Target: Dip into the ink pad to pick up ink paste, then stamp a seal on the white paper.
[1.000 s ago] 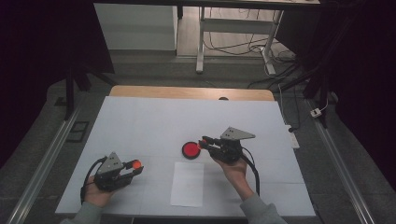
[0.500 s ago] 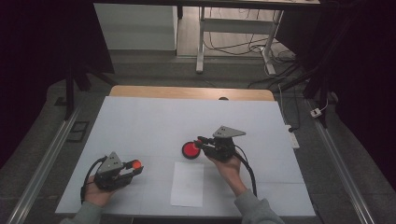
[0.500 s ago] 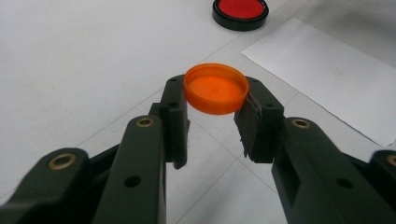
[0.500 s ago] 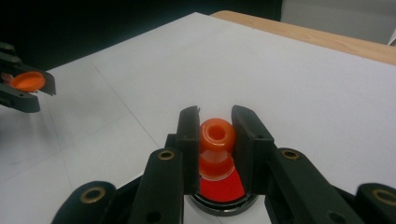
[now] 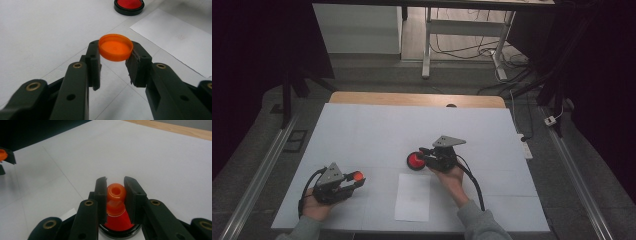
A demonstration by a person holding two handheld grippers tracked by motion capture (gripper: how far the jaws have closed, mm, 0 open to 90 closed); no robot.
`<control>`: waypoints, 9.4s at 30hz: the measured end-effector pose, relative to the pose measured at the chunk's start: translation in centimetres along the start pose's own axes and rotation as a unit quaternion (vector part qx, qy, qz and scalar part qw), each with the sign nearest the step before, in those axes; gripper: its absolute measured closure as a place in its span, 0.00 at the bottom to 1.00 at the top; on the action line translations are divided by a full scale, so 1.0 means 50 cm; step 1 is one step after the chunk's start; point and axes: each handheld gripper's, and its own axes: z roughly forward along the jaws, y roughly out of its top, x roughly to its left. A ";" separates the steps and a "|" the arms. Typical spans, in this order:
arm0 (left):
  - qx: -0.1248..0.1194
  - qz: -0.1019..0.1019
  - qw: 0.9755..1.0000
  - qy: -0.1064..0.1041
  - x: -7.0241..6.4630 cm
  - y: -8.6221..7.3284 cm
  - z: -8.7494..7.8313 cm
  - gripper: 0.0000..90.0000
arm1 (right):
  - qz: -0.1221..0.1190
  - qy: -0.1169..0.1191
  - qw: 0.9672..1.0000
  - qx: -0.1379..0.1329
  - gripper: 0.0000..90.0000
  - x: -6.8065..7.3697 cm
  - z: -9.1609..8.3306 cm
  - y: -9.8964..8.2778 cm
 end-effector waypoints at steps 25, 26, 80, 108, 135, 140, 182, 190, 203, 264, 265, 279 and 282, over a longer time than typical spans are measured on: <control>0.003 0.000 1.000 -0.004 -0.001 -0.001 0.002 0.72 | -0.006 -0.016 1.000 0.023 0.80 -0.007 0.036 -0.015; 0.003 0.001 1.000 -0.003 -0.003 0.000 0.003 0.72 | -0.007 -0.018 0.999 0.026 0.80 -0.007 0.036 -0.015; 0.002 0.001 1.000 -0.001 -0.003 0.000 0.002 0.72 | -0.060 -0.049 0.997 0.030 0.81 0.018 0.052 -0.029; 0.000 0.002 1.000 0.000 -0.002 0.001 -0.001 0.72 | -0.017 -0.034 0.999 -0.023 0.81 -0.001 0.020 -0.012; 0.002 0.003 1.000 -0.001 0.000 0.000 0.000 0.72 | -0.041 -0.046 0.998 0.021 0.81 0.006 0.050 -0.030; 0.002 0.003 1.000 -0.001 0.000 0.000 0.000 0.72 | -0.048 -0.051 0.997 0.020 0.81 0.008 0.050 -0.033; 0.001 0.004 1.000 0.000 -0.004 0.002 -0.001 0.72 | -0.043 -0.051 0.998 0.017 0.81 0.008 0.051 -0.036; 0.002 0.003 1.000 0.000 -0.002 0.001 0.000 0.72 | -0.027 -0.047 0.998 0.008 0.81 0.002 0.048 -0.033; 0.002 0.001 1.000 0.002 0.000 0.000 -0.001 0.72 | -0.010 -0.025 0.999 -0.024 0.81 0.004 0.015 -0.016; 0.002 0.000 1.000 0.004 0.000 0.001 0.002 0.72 | -0.025 0.020 0.999 -0.030 0.80 0.039 -0.110 -0.034; 0.003 0.001 1.000 0.004 -0.001 0.001 0.002 0.72 | -0.027 0.020 0.999 -0.030 0.80 0.040 -0.111 -0.035; 0.001 0.004 1.000 0.004 -0.004 0.001 0.002 0.72 | -0.029 0.028 0.999 -0.028 0.80 0.052 -0.114 -0.039; 0.001 0.003 1.000 0.005 -0.003 0.001 0.002 0.72 | -0.030 0.032 0.999 -0.027 0.80 0.057 -0.112 -0.040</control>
